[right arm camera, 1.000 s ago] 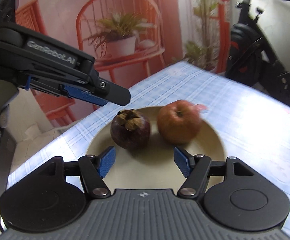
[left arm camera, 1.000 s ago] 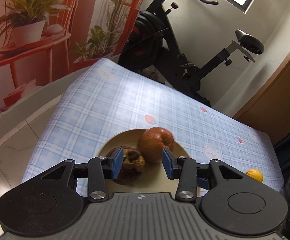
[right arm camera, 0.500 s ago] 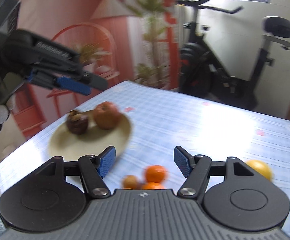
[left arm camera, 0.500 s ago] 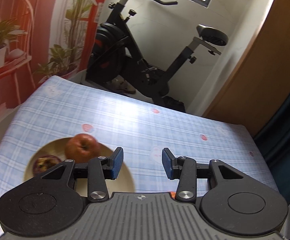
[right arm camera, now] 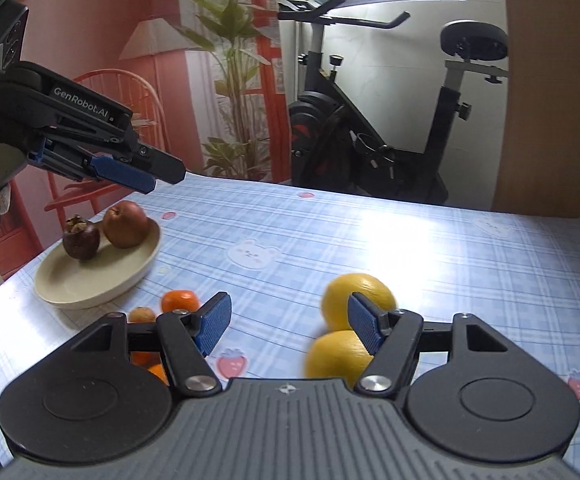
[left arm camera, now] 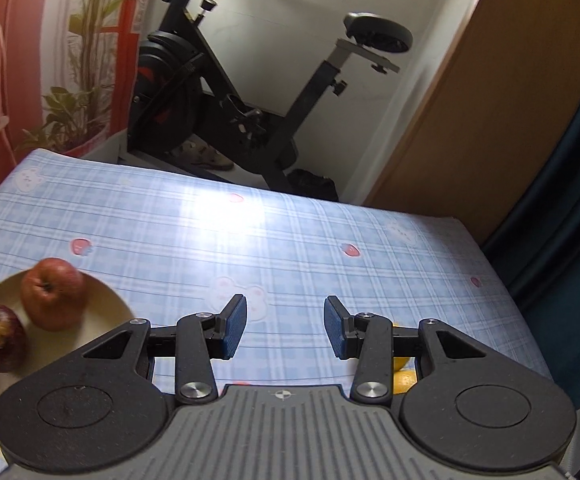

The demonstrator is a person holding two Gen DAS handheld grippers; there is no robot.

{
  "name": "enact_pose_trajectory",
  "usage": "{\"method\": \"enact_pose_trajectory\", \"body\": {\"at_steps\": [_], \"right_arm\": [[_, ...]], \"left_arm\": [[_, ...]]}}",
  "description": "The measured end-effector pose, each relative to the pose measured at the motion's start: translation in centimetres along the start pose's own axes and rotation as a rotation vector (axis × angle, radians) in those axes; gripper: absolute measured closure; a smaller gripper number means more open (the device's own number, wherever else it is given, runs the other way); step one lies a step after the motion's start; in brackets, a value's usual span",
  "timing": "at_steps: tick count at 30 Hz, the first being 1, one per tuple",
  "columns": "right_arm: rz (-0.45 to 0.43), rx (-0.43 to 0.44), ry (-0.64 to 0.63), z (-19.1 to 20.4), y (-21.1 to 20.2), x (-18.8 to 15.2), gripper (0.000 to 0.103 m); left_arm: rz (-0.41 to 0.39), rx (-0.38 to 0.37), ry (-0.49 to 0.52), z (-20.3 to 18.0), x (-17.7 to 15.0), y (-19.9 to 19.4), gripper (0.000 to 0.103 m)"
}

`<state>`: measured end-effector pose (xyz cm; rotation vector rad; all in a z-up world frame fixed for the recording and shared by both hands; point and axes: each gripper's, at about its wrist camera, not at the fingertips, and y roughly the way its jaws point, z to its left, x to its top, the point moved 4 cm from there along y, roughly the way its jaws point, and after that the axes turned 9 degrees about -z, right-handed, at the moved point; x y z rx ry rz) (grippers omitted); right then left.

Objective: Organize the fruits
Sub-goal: 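Move the left gripper to a yellow lemon and grasp it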

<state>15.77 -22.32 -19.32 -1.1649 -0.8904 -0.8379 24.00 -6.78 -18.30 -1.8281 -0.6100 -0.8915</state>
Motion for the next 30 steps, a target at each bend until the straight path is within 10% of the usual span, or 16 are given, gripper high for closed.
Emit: {"method": "enact_pose_trajectory", "body": {"at_steps": [30], "right_arm": [[0.200, 0.046, 0.290, -7.5, 5.3, -1.2, 0.043]], "left_arm": [[0.275, -0.110, -0.028, -7.5, -3.3, 10.8, 0.059]]}}
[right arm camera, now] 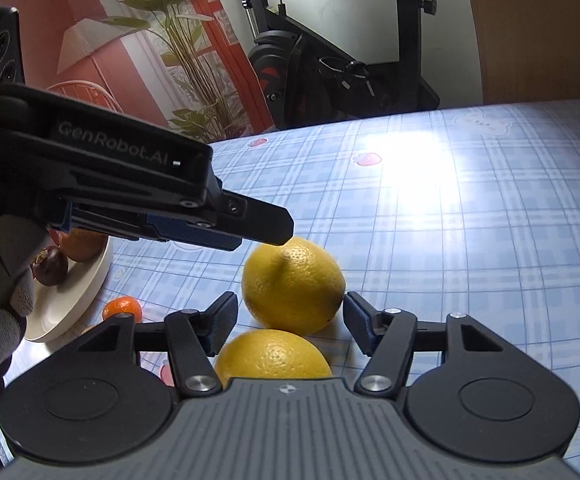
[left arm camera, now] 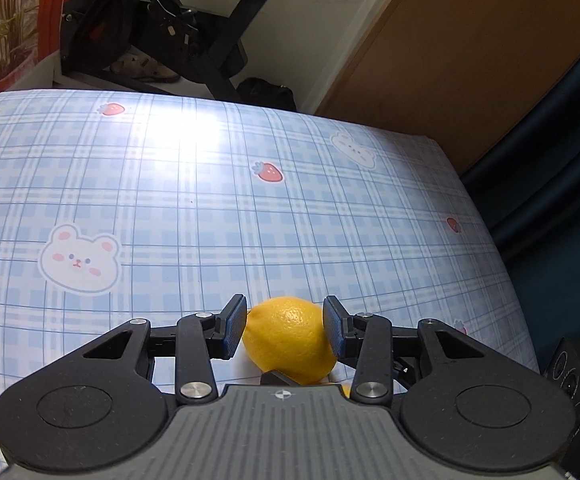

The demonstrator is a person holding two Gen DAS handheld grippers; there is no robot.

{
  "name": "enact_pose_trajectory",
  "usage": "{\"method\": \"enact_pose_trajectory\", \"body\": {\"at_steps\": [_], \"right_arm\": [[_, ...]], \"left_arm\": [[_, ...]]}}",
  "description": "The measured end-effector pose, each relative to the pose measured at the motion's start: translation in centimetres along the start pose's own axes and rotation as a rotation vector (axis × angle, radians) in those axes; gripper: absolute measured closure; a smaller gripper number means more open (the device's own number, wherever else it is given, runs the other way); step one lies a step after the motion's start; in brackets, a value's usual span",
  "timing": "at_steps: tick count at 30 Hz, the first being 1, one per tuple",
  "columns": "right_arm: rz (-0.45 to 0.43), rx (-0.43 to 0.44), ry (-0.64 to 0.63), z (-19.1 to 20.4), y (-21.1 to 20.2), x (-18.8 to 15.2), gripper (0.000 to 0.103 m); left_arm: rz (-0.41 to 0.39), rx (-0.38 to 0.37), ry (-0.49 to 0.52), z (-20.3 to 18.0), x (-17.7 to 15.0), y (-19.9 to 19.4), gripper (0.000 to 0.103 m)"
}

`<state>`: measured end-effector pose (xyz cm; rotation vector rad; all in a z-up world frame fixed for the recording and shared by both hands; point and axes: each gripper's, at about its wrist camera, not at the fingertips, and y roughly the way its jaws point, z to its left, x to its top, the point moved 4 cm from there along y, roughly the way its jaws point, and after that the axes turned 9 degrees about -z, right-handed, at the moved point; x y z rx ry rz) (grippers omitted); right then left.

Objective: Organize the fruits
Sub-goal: 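Move the left gripper to a yellow lemon and grasp it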

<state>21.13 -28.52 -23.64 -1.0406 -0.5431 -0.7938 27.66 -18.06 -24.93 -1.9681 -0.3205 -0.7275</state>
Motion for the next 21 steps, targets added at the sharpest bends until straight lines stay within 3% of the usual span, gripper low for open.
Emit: {"method": "enact_pose_trajectory", "body": {"at_steps": [11, 21], "right_arm": [[-0.007, 0.029, 0.036, -0.6, 0.1, -0.1, 0.043], [-0.006, 0.040, -0.018, 0.9, 0.1, 0.3, 0.045]], "left_arm": [[0.012, -0.045, -0.040, 0.8, -0.1, 1.5, 0.059], [0.004, -0.057, -0.012, 1.4, -0.1, -0.4, 0.059]]}}
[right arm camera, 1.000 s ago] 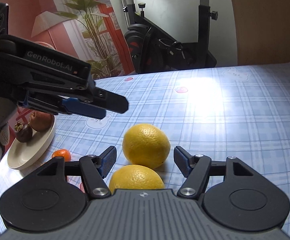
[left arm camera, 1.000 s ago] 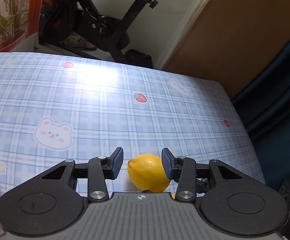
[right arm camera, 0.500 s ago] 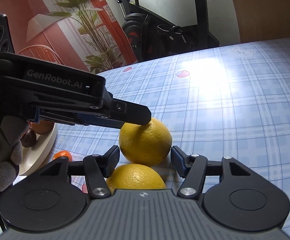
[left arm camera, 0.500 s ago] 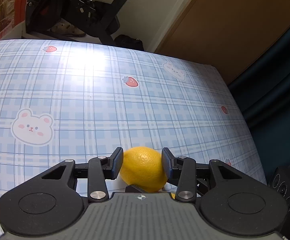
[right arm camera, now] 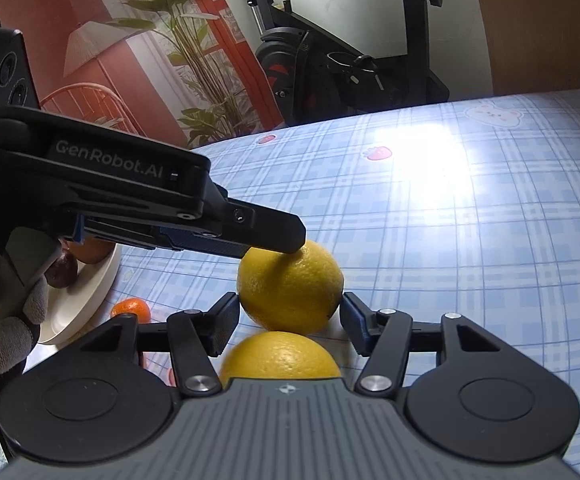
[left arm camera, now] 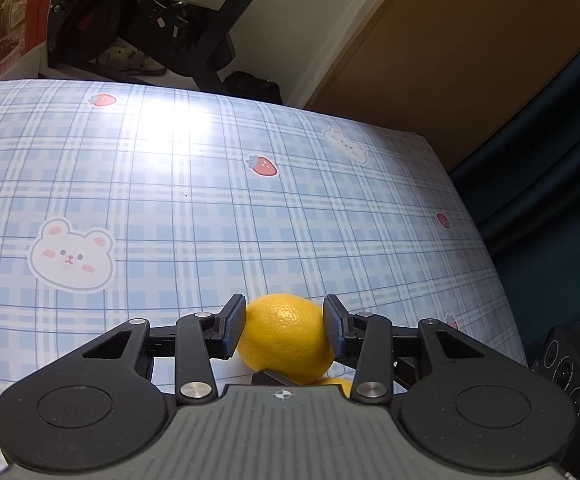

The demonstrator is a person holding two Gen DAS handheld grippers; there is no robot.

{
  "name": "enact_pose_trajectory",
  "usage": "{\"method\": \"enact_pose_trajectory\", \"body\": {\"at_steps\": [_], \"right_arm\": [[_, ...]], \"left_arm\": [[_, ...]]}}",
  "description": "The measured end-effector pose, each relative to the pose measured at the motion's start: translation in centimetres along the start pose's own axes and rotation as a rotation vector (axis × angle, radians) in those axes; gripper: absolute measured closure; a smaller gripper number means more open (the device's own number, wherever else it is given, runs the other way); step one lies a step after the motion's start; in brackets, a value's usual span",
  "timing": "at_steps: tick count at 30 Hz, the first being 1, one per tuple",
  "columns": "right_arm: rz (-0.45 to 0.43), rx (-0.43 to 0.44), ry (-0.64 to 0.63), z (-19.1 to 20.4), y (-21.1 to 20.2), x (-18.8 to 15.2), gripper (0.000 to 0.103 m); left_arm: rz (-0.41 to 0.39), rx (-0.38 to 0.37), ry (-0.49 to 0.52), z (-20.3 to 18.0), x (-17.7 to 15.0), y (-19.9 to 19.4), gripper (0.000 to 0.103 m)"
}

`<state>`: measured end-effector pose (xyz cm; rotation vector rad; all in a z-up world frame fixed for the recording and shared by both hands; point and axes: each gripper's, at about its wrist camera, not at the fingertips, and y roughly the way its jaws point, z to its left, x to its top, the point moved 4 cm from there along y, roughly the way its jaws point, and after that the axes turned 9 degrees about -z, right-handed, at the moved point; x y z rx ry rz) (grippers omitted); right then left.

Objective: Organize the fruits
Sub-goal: 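Move the left gripper to a yellow lemon and grasp it, then carry the lemon with the left gripper over the beige plate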

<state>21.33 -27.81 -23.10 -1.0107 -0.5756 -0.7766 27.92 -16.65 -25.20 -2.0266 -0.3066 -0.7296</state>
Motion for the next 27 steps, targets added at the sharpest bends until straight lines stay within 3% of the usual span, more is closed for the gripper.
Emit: {"method": "enact_pose_trajectory", "body": {"at_steps": [7, 14, 27], "right_arm": [[-0.008, 0.034, -0.055, 2.5, -0.1, 1.1, 0.045], [0.010, 0.126, -0.130, 7.4, 1.0, 1.6, 0.045], [0.084, 0.346, -0.276, 21.4, 7.6, -0.5, 0.045]], "left_arm": [[-0.043, 0.009, -0.018, 1.2, 0.8, -3.5, 0.059], [-0.100, 0.086, -0.001, 3.6, 1.0, -9.0, 0.059], [-0.174, 0.268, -0.141, 14.8, 1.0, -19.1, 0.059]]}}
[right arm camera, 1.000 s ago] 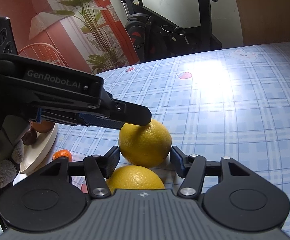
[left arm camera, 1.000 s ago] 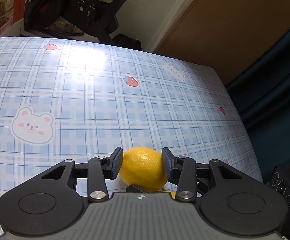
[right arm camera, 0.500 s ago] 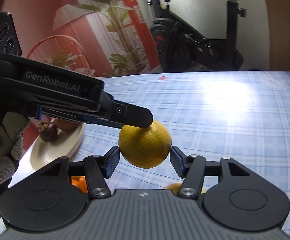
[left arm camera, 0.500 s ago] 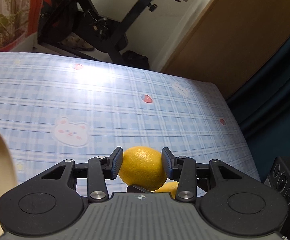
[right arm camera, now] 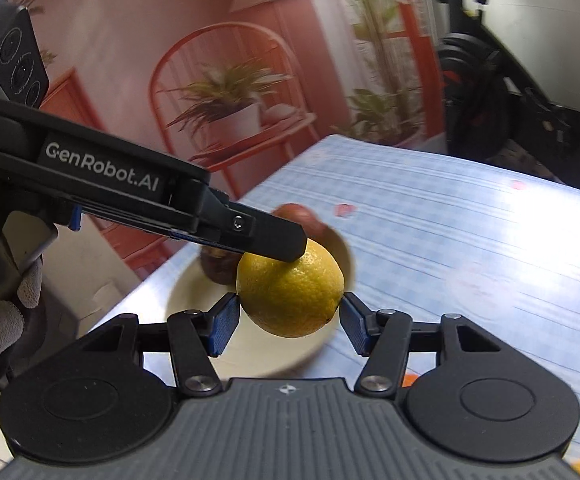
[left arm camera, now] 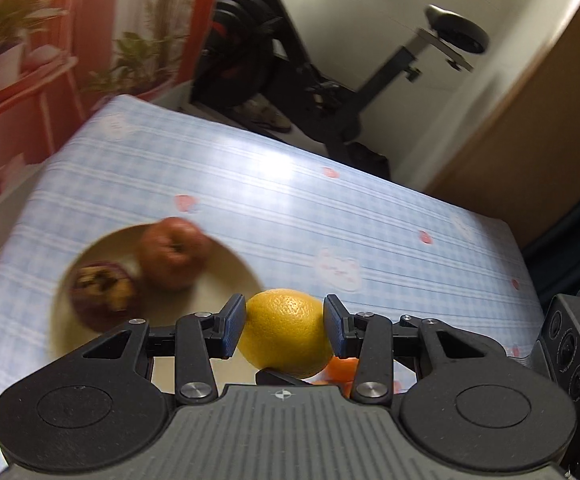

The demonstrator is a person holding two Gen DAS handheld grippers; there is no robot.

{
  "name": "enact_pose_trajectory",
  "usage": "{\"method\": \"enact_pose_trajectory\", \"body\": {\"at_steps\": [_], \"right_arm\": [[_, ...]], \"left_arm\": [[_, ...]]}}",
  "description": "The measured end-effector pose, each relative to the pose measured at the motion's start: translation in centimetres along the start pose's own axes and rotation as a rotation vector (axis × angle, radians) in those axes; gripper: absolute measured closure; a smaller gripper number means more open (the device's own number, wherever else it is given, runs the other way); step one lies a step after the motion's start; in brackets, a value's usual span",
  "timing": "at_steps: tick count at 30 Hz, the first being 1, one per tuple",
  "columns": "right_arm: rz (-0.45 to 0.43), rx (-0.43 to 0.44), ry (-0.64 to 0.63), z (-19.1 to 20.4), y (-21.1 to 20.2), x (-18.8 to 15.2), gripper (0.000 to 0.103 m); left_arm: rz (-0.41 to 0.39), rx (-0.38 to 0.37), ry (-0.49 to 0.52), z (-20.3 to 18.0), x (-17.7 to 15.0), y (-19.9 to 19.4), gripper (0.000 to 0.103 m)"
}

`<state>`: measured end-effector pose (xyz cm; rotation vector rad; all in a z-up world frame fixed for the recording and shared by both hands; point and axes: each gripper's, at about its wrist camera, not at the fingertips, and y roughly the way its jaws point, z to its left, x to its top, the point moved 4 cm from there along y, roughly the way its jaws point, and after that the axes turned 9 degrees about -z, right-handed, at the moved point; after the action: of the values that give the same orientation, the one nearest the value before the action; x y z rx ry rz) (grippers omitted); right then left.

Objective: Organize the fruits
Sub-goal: 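Carry the lemon with the left gripper over the beige plate, then lower the lemon onto the plate and open the left gripper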

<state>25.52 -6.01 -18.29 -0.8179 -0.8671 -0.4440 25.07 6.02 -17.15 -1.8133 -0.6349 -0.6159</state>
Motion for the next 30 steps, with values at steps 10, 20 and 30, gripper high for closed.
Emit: {"method": "enact_pose_trajectory", "body": {"at_steps": [10, 20, 30], "right_arm": [[0.103, 0.073, -0.038, 5.0, 7.1, -1.0, 0.045], [0.175, 0.086, -0.038, 6.2, 10.6, -2.1, 0.045], [0.198, 0.095, -0.040, 6.1, 11.7, -2.7, 0.045]], "left_arm": [[0.001, 0.078, -0.092, 8.1, -0.8, -1.5, 0.059], [0.028, 0.096, -0.123, 11.2, -2.0, -0.6, 0.059], [0.031, 0.106, -0.116, 12.0, -2.3, 0.0, 0.058]]}}
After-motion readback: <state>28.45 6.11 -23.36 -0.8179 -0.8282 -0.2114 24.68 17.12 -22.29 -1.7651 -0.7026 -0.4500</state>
